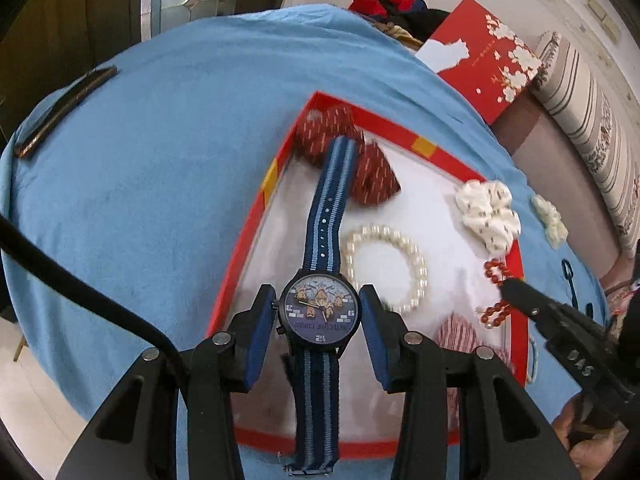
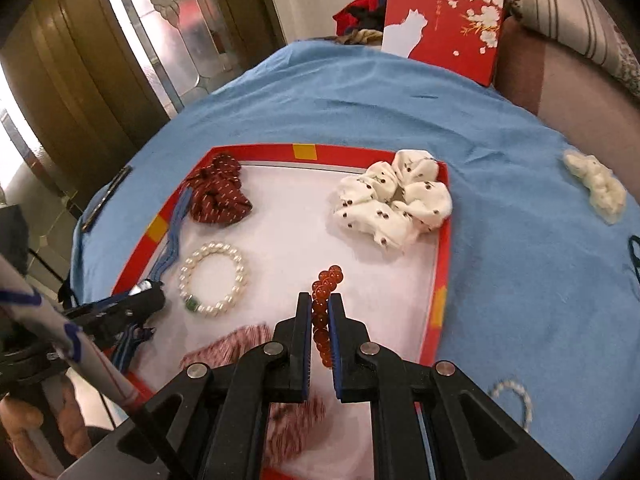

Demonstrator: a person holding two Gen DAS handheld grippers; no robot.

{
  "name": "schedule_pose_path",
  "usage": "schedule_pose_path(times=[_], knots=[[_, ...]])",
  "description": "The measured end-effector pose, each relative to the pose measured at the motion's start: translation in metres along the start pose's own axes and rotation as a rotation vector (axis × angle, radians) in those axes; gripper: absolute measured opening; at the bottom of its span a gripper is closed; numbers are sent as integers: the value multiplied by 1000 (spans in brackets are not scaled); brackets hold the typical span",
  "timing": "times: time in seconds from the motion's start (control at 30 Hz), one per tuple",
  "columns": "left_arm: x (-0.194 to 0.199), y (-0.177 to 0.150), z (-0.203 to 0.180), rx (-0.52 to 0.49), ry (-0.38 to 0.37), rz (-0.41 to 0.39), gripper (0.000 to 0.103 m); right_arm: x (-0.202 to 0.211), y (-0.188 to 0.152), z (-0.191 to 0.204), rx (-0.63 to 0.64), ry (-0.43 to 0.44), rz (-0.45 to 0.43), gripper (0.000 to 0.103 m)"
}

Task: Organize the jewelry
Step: 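Lower the watch and red bead bracelet into the tray and open both tools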

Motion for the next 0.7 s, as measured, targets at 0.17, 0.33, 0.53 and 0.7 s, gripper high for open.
schedule_pose_path(times=[0.17, 0.33, 0.53, 0.7], knots=[[-13, 24, -2, 19, 3, 3, 42, -17, 8, -1, -2, -11, 20, 9], [-24, 23, -7, 4, 6, 23, 42, -28, 9, -1, 3, -14, 35, 9], [-22, 20, -11, -9, -20, 13, 45, -31, 8, -3, -18, -2, 40, 9], [-7, 20, -7, 34, -103, -34, 56, -16, 9, -2, -49, 25, 10, 37]])
Point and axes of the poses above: each gripper's, at about its wrist camera, not at the fingertips, and x roughly against the way its jaws point, z to its left, y to its top, the point moved 6 cm from there along -x, roughly the way its jaws point, and after that the axes turned 8 degrees about y, right-handed, at the moved point
